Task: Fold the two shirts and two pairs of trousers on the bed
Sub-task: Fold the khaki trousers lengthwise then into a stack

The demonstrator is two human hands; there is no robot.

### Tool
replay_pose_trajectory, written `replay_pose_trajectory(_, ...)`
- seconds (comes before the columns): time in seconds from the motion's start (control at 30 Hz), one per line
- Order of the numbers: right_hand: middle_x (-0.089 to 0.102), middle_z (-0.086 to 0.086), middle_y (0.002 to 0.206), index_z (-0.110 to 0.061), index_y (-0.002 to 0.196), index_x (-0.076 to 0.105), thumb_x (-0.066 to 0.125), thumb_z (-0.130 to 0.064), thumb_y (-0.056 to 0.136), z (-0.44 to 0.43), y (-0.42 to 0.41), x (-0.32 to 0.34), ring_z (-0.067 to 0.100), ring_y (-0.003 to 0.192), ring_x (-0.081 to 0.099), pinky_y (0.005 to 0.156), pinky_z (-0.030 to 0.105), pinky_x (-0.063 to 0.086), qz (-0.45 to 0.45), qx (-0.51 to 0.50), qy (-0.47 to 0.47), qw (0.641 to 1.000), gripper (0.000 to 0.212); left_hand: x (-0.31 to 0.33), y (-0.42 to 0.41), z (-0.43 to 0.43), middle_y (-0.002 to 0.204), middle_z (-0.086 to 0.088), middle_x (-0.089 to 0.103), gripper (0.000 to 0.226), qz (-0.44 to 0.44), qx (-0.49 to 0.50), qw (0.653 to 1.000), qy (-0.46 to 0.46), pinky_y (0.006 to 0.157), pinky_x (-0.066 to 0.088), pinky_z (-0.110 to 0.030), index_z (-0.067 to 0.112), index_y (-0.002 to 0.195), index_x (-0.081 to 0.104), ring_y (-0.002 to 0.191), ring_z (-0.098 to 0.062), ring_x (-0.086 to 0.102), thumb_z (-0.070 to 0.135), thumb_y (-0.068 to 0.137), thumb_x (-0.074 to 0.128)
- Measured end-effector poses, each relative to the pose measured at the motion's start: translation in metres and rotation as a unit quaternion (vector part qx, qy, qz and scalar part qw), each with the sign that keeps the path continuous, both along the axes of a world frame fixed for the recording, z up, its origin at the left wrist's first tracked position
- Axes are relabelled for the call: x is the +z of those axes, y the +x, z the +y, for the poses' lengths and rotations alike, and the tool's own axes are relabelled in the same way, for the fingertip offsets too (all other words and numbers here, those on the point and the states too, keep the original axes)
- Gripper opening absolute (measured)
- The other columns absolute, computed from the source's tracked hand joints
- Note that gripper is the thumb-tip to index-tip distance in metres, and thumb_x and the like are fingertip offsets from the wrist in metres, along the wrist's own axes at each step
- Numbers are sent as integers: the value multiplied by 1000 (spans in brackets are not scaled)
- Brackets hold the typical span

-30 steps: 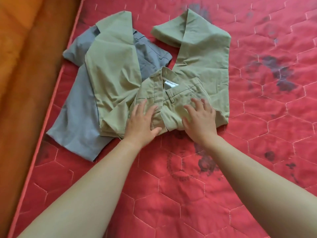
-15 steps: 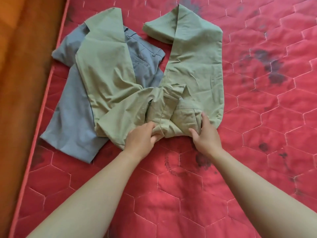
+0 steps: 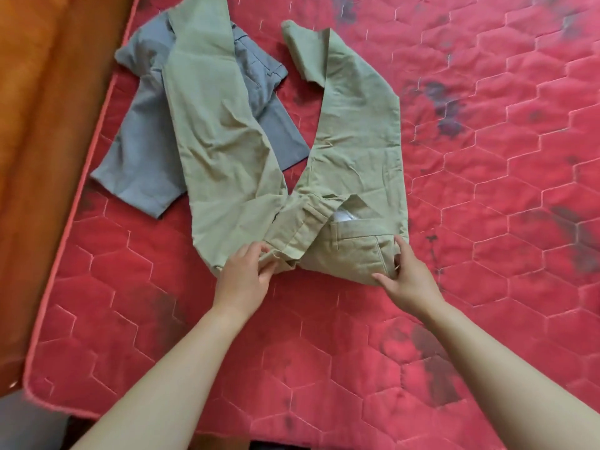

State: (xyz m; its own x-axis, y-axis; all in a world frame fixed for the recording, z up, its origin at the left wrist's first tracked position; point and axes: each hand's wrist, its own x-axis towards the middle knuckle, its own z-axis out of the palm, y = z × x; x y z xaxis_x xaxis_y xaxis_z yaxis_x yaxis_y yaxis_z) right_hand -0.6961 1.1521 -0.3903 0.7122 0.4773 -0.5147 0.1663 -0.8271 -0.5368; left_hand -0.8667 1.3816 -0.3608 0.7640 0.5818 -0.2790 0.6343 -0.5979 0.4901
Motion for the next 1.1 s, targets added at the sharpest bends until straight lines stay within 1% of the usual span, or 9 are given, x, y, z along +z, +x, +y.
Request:
replay_pose_trajectory(0.13, 63, -4, 78, -27, 148, 13, 68, -52, 75, -7, 18, -13, 12, 72, 61, 58, 25, 41, 43, -43, -10, 998, 94, -4, 18, -14, 88, -4, 57, 11, 16, 15, 999, 29, 70, 32, -28, 14, 91, 65, 90, -29, 55, 24, 85, 65)
replay_pose_trajectory(0.27, 58, -4, 86, -26, 117, 58, 65, -50, 78, 17, 30, -46, 22, 91, 60, 69, 29, 39, 7, -50, -28, 998, 46, -16, 31, -4, 83, 5, 50, 20, 13, 86, 994, 62, 64, 29, -29, 21, 77, 51, 83, -24, 51, 36, 84, 63)
replay_pose_trajectory(0.37, 65, 4, 101, -26, 93, 65, 65, -31, 80, 27, 32, -63, 26, 98, 59, 71, 30, 39, -33, -44, -39, 998, 14, -26, 41, 9, 82, 1, 48, 27, 19, 135, 986, 95, 62, 29, -31, 18, 76, 45, 76, -23, 46, 39, 86, 58)
replay_pose_trajectory(0.47, 63, 5, 108, -29, 112, 54, 63, -22, 75, 26, 37, -73, 29, 100, 59, 79, 39, 44, -50, -34, -84, 995, 38, -36, 60, 27, 85, -8, 56, 28, 38, 205, 972, 107, 62, 28, -32, 14, 87, 46, 77, -29, 50, 41, 91, 51)
replay_pose_trajectory(0.6, 43, 11, 129, -30, 140, 28, 63, -21, 73, 33, 52, -84, 32, 116, 46, 89, 44, 41, -70, 32, -173, 982, 75, -49, 83, 56, 110, -18, 59, 36, 28, 256, 962, 93, 73, 32, -34, 6, 109, 46, 104, -37, 53, 36, 91, 53)
replay_pose_trajectory(0.7, 18, 8, 148, -30, 143, 27, 66, -35, 75, 46, 56, -95, 28, 136, 24, 103, 46, 33, -67, 67, -82, 992, 78, -57, 91, 65, 121, -14, 53, 41, 0, 202, 978, 53, 91, 36, -39, 8, 122, 43, 115, -33, 46, 19, 85, 54)
replay_pose_trajectory(0.77, 16, 5, 152, -31, 143, 25, 64, -45, 78, 55, 60, -101, 25, 139, 18, 106, 48, 29, -47, 89, -81, 992, 78, -59, 90, 65, 128, -9, 51, 56, -17, 120, 991, 52, 97, 38, -40, 18, 136, 38, 114, -29, 48, 10, 82, 52)
replay_pose_trajectory(0.93, 58, -4, 115, -34, 113, 56, 67, -56, 72, 53, 63, -101, 22, 114, 45, 82, 37, 25, -78, 83, -90, 989, 49, -57, 85, 62, 108, -1, 60, 59, -19, -7, 994, 111, 74, 46, -37, 34, 130, 47, 97, -27, 57, 1, 81, 54)
replay_pose_trajectory(1.1, 54, -16, 77, -35, 76, 56, 73, -47, 70, 32, 87, -79, 18, 92, 53, 68, 32, 13, -163, 9, 36, 986, 21, -43, 84, 82, 92, -7, 57, 29, -78, 84, 982, 150, 67, 43, -34, 24, 109, 64, 85, -32, 58, 17, 81, 65)
